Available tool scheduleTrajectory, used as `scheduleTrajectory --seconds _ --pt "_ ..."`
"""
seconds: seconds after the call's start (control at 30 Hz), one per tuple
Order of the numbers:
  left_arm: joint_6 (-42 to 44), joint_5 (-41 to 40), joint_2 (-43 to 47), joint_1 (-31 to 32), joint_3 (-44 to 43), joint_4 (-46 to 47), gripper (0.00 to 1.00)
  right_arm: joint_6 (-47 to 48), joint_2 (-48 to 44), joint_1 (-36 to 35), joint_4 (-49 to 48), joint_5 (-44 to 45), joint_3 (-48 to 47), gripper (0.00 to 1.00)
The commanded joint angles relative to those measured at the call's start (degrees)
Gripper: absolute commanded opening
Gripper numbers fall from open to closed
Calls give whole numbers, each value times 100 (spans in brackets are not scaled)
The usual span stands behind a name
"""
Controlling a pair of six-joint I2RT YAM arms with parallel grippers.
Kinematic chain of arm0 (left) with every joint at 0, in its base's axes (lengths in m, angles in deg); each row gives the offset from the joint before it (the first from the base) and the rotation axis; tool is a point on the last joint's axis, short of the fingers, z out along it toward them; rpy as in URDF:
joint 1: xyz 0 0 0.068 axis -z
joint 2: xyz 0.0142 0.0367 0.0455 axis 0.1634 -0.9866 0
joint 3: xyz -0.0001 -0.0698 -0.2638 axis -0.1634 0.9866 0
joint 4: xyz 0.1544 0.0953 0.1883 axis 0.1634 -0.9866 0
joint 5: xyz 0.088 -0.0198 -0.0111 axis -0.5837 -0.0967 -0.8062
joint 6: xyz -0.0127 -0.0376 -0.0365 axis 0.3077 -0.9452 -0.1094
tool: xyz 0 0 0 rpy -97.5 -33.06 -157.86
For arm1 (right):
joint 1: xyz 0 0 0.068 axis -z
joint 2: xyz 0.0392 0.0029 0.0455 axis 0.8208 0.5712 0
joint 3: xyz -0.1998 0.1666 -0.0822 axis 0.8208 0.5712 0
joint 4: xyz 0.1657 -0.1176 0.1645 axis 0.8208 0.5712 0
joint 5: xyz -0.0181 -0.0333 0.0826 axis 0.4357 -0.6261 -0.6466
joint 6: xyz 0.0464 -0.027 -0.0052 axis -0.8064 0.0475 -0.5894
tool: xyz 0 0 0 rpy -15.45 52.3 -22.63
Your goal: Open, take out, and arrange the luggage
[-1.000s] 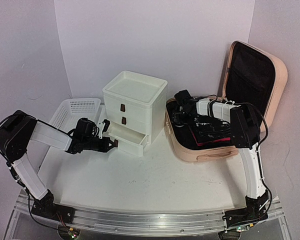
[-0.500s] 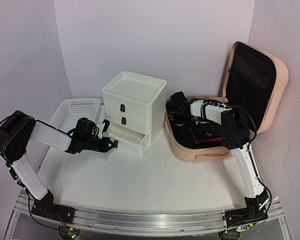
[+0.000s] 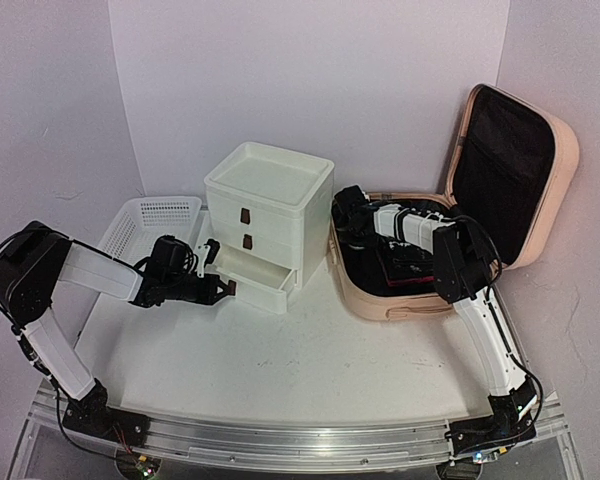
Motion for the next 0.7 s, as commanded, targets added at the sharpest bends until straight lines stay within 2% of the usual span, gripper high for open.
scheduleTrajectory --seconds 0.0,0.13,0.27,0.67 --pt "81 160 159 55 22 -54 0 293 -40 33 -149 93 -294 53" --pt "81 161 143 55 16 -54 0 428 -350 25 -150 -43 -181 48" --pt "74 170 118 55 -4 -54 0 641 -985 25 -150 -565 210 46" --pt "72 216 87 65 -1 -54 0 701 -3324 85 -964 -1921 2932 45"
